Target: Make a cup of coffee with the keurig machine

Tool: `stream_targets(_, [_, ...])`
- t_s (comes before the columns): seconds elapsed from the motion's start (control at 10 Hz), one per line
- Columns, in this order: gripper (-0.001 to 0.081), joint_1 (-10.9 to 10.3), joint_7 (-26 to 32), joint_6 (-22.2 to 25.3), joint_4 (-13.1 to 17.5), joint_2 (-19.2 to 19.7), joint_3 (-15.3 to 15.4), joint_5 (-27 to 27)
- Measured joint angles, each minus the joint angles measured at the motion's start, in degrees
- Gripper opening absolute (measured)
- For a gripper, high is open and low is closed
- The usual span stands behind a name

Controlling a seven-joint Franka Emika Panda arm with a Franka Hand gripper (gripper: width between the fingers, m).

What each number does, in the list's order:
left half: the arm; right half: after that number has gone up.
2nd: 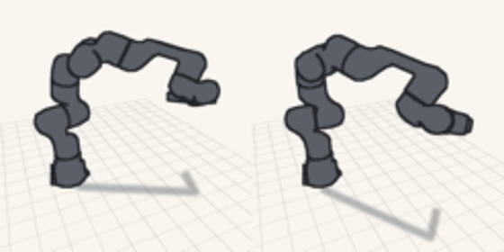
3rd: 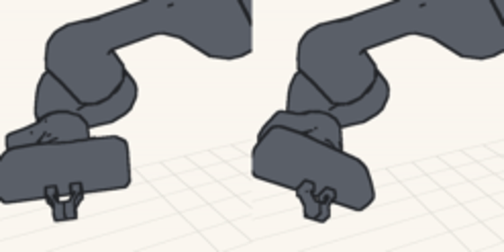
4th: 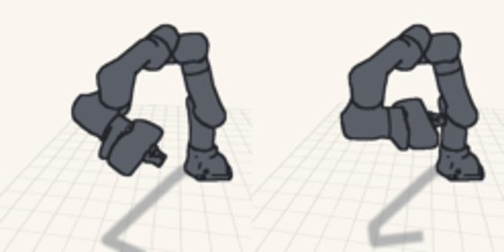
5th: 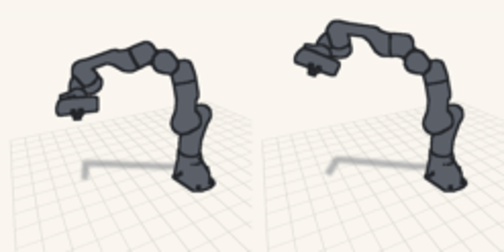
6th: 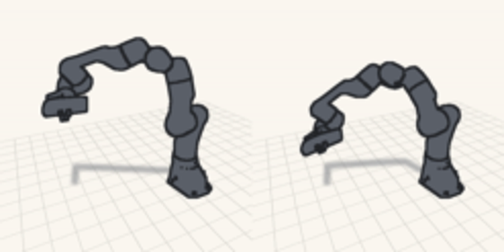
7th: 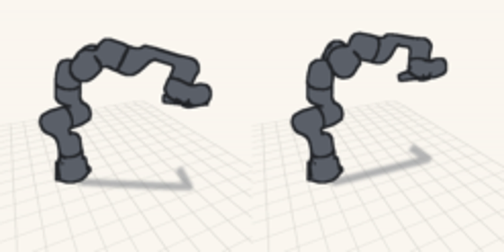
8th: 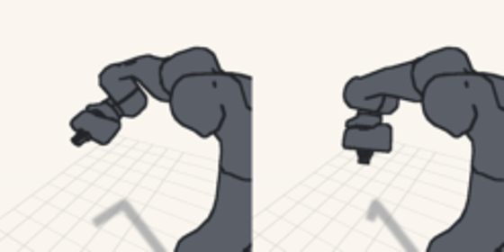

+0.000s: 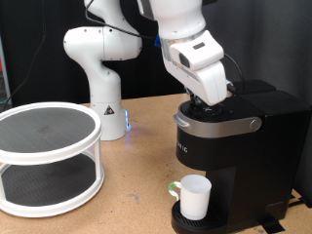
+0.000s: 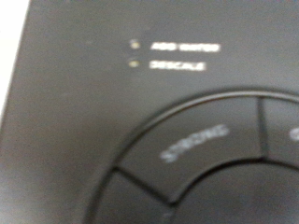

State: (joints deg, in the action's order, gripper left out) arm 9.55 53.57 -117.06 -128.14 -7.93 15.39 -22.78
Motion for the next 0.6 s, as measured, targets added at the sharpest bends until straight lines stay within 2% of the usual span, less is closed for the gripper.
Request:
stream_targets(0.4, [0.0002,0.00,0.25,-2.37,-3.39,-5.21,-1.24,-5.38])
stream_targets(0.5, [0.0002,0.01,0.32,-1.79,-3.44,-6.60,-1.55,-5.57])
stream_targets(0.6, [0.0002,0.05,0.99,0.20,-3.31,-7.87,-1.73,-2.79])
